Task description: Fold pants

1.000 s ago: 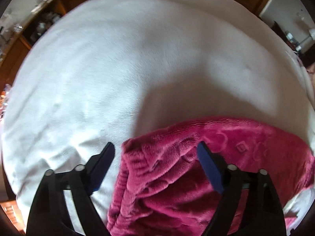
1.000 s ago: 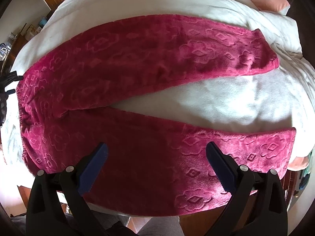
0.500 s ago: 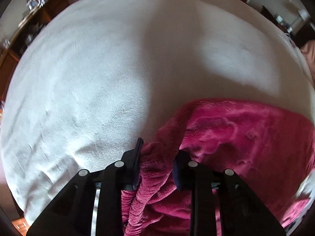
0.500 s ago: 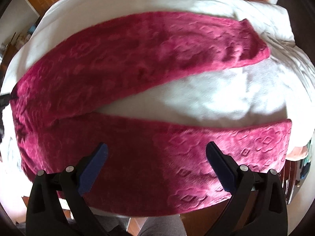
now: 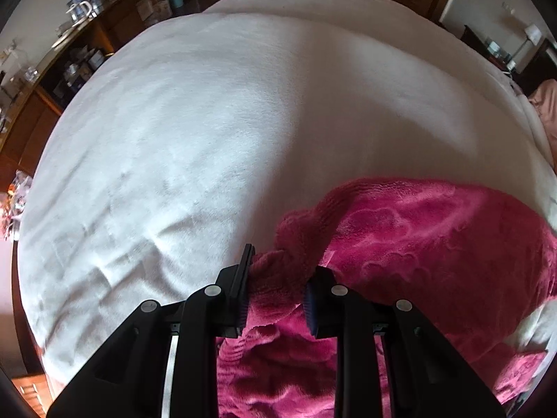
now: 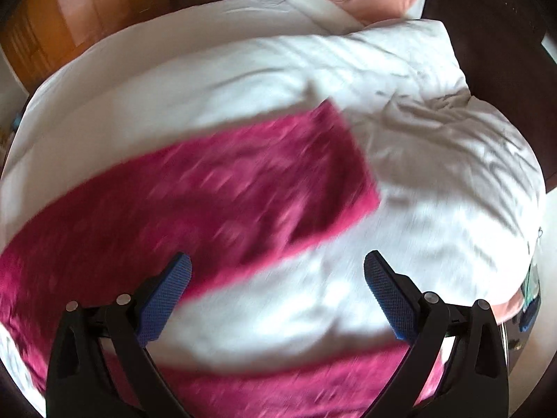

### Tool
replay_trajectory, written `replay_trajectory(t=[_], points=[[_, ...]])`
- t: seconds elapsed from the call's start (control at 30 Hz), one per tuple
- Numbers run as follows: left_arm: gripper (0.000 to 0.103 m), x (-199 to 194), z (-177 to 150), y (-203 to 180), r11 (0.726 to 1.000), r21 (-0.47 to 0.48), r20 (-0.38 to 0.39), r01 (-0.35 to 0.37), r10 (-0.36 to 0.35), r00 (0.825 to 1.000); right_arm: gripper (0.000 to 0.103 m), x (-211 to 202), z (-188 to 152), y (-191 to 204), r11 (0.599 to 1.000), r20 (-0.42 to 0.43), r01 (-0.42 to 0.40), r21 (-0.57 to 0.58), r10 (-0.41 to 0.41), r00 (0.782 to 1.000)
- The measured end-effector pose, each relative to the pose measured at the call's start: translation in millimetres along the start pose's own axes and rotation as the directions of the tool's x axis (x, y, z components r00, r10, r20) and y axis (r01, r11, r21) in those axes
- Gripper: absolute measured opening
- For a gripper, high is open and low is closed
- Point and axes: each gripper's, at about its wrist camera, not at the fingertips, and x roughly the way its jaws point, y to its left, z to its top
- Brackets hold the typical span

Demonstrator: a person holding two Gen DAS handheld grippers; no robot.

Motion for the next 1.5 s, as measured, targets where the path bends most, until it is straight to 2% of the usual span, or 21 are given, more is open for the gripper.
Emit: replay_trajectory(t=[0.13,0.27,0.33,0.43,0.6,0.7,0.73,0.77,0.83,0.87,1.03,1.23,1.5], points=[[0.025,-12.0,-5.6,-6.4,0.999,-0.017,0.0,-0.041,0.041,0.999,0.1,31.2,56.7,-34.4,0.999,0.006,-0.013,0.041,0.013,1.0],[0.024,-22.3,-9.9,-16.9,0.995,-0.038,-0.005,-0.093,0.093,0.996,0.1,68.6,108.8,-51.4,1.0,-0.004,-0.004,-0.004,0.004,1.0],[0.025,-25.9,-10.4,-19.9,0.993,-0.046,-0.008,-0.112,0.112,0.994,0.1,90.0,127.1,-58.2,1.0,-0.022,-0.007,-0.023,0.006,1.0],[0.025,-26.4,-6.4,-25.6,0.988,-0.057,-0.013,-0.141,0.14,0.99,0.098,120.0,143.6,-69.5,0.999,-0.074,-0.032,0.015,0.033,0.997],[0.025,-25.2,0.0,-32.2,0.982,-0.075,-0.028,-0.172,0.17,0.985,0.08,159.7,147.3,-83.8,0.99,-0.157,-0.07,0.126,0.09,0.984],[0.024,-23.7,2.5,-35.9,0.981,-0.075,-0.033,-0.177,0.175,0.984,0.057,171.3,145.4,-91.4,0.98,-0.18,-0.096,0.176,0.128,0.975],[0.024,-22.8,3.5,-36.9,0.981,-0.073,-0.035,-0.178,0.176,0.984,0.046,173.2,144.9,-92.7,0.978,-0.188,-0.1,0.182,0.134,0.973],[0.024,-22.3,4.1,-37.3,0.981,-0.071,-0.037,-0.179,0.177,0.983,0.032,172.8,144.9,-92.7,0.979,-0.189,-0.104,0.176,0.137,0.972],[0.025,-21.1,5.8,-37.0,0.981,-0.07,-0.041,-0.181,0.179,0.983,0.016,166.0,146.0,-91.7,0.981,-0.172,-0.109,0.158,0.136,0.976],[0.025,-20.3,6.7,-36.1,0.981,-0.072,-0.041,-0.181,0.178,0.983,0.013,160.9,146.9,-91.5,0.981,-0.16,-0.115,0.154,0.14,0.977],[0.024,-23.0,12.7,-29.1,0.982,-0.083,-0.029,-0.168,0.166,0.986,0.01,121.3,150.1,-92.0,0.982,-0.093,-0.148,0.119,0.16,0.983],[0.024,-32.6,11.1,-12.4,0.987,-0.102,0.005,-0.128,0.129,0.992,0.009,66.9,141.0,-100.6,0.983,-0.004,-0.146,0.109,0.147,0.989],[0.024,-61.5,-6.3,10.6,0.994,-0.098,0.071,-0.052,0.059,0.996,0.009,-0.8,105.7,-107.5,0.984,0.107,-0.118,0.137,0.104,0.989]])
